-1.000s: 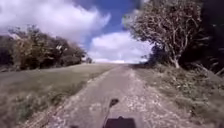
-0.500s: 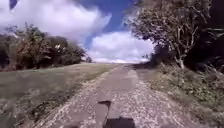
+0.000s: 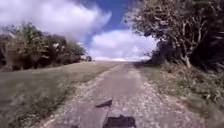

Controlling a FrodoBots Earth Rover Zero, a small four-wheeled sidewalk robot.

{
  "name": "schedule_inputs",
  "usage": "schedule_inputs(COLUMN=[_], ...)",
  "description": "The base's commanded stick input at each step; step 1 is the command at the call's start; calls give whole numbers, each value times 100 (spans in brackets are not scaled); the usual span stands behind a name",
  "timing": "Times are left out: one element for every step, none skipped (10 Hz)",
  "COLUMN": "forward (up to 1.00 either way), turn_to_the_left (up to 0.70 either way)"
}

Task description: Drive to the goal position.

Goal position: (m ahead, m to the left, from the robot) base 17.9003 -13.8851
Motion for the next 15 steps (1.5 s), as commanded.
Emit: schedule_inputs(forward=[100, 100, 100, 100, 100, 100, 100, 100, 100, 100, 100, 100, 100, 100, 100], turn_to_the_left=[-3, -8, -30, -28, 1, 1, 1, 1, 1, 1, 1, 1, 1, 1, 1])
